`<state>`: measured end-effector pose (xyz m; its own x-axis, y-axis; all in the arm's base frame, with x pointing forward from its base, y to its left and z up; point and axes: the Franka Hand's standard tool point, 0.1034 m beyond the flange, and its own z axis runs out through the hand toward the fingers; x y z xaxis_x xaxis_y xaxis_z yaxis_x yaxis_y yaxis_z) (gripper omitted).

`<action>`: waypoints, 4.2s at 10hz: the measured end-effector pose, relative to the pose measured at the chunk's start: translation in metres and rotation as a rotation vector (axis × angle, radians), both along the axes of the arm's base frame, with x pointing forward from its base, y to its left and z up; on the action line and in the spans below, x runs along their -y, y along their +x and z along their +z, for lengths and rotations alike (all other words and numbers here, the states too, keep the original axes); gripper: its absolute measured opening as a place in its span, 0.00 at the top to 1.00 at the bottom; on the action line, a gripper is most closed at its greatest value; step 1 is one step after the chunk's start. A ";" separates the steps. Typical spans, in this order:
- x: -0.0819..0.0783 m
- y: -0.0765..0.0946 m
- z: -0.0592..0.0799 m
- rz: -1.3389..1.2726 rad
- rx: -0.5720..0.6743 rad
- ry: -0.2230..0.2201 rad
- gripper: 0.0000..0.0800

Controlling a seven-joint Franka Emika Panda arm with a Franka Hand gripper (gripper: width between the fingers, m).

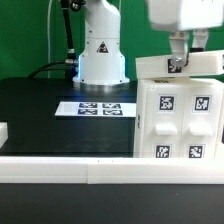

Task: Assemble cabinet

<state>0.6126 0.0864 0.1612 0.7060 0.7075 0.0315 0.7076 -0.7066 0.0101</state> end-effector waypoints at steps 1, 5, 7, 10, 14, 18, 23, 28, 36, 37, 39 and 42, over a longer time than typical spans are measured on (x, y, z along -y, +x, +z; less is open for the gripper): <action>-0.001 0.000 0.000 -0.128 0.006 0.007 0.30; -0.002 0.006 -0.001 -0.488 0.043 0.032 0.30; -0.002 0.006 -0.001 -0.728 0.037 0.047 0.30; 0.001 0.006 -0.001 -1.050 0.030 0.074 0.30; 0.004 0.004 -0.002 -1.642 0.015 0.151 0.30; 0.003 0.006 0.000 -2.125 -0.014 0.202 0.30; 0.002 0.006 -0.002 -2.464 -0.118 0.212 0.30; 0.000 0.012 0.022 -2.341 -0.133 0.279 0.00; -0.029 0.010 0.016 -1.391 0.003 0.054 0.00; -0.029 0.012 0.016 -1.291 0.009 0.054 0.00; -0.028 0.012 0.016 -1.078 0.015 0.044 0.00; -0.023 0.015 0.020 -0.539 0.036 0.021 0.00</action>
Offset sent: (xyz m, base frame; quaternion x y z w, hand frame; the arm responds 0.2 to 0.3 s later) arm -0.0035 -0.0016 -0.0090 -0.0232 0.0125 0.3233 0.9459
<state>0.6277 0.1096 0.1814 0.9671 0.2437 0.0728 0.2437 -0.9698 0.0100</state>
